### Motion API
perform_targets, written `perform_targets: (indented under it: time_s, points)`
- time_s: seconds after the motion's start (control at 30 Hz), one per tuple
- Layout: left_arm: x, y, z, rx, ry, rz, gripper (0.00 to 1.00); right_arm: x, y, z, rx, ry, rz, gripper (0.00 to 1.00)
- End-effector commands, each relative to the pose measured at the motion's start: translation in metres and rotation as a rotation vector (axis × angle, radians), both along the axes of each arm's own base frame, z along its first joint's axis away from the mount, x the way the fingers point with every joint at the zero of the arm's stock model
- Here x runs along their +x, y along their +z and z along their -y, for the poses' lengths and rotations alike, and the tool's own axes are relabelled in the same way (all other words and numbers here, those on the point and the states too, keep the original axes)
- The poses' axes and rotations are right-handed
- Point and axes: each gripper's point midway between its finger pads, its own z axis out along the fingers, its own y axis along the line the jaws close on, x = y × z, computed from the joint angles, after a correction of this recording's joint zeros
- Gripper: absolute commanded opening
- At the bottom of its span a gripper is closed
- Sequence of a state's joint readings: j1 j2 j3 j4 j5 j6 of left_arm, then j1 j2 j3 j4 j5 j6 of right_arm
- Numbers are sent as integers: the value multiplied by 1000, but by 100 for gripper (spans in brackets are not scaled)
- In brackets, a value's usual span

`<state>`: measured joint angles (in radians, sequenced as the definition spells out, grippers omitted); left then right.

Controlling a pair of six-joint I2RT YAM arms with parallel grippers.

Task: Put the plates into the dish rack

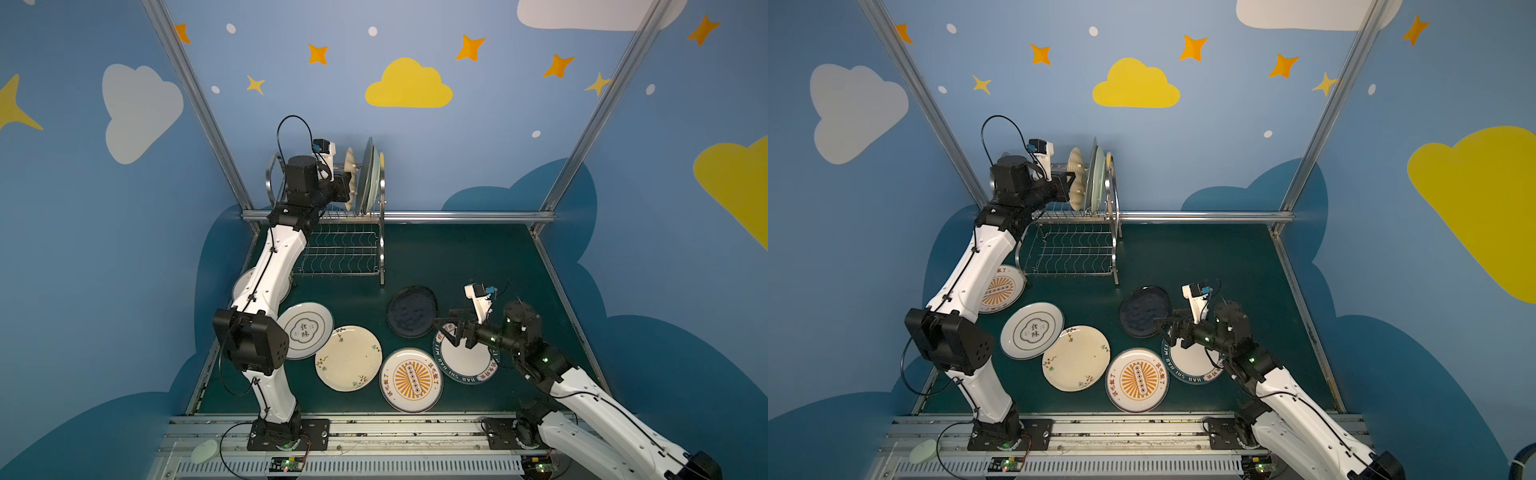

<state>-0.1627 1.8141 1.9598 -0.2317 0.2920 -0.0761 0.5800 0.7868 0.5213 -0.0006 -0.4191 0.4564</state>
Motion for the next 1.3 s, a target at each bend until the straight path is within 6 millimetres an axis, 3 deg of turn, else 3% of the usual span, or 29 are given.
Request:
perform_targets:
  time_s: [0.0, 0.5, 1.27]
  points:
    - [5, 14, 2, 42, 13, 63, 4, -1, -3, 1, -7, -8, -8, 90]
    - [17, -10, 2, 84, 66, 22, 4, -2, -2, 3, -5, -13, -5, 90]
    - [-15, -11, 4, 72, 72, 9, 4, -5, 0, 6, 3, -24, -3, 90]
